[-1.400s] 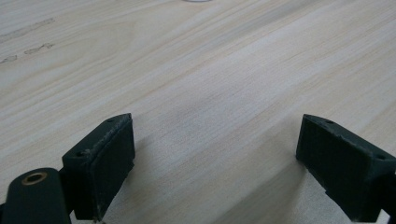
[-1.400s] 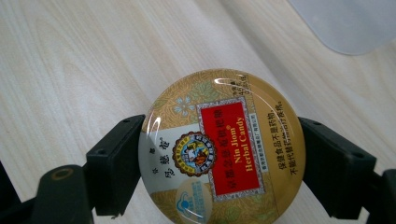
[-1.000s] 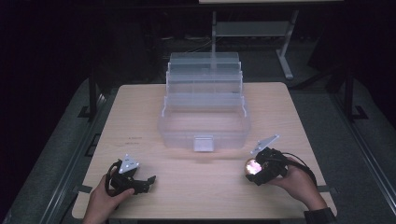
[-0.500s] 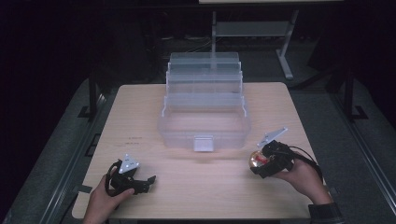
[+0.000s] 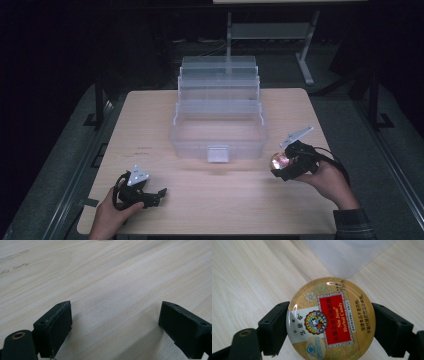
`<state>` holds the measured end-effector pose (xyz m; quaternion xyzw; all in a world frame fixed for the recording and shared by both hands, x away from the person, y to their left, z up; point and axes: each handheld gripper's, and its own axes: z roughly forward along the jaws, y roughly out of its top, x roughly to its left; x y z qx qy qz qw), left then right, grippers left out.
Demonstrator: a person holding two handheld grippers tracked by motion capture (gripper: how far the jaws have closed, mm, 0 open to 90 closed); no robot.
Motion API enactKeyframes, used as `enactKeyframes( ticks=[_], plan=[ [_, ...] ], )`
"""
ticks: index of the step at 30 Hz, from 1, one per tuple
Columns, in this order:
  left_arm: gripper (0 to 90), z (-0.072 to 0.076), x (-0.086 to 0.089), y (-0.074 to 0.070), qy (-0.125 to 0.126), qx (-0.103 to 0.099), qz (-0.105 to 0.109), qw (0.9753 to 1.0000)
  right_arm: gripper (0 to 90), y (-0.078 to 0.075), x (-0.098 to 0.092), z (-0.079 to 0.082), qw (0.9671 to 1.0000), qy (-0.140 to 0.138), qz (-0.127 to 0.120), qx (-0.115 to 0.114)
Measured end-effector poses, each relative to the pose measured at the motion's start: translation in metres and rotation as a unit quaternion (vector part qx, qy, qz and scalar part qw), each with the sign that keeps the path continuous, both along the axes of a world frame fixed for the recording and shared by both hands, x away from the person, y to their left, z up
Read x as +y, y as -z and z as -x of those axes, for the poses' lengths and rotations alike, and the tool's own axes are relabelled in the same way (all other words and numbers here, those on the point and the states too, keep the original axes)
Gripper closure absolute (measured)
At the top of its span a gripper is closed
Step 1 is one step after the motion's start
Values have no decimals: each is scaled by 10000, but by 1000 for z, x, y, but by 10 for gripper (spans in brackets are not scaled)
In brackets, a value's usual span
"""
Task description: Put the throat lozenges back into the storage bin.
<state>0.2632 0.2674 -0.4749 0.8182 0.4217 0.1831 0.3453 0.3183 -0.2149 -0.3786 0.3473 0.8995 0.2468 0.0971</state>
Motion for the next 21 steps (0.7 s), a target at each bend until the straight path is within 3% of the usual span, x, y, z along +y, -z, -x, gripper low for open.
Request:
enactKeyframes(
  ticks=[21],
  plan=[
    [107, 0, 0, 0, -7, -4, 13, 10000, 198, -31, 0, -32, 9999, 84, 20, -106]
  ],
)
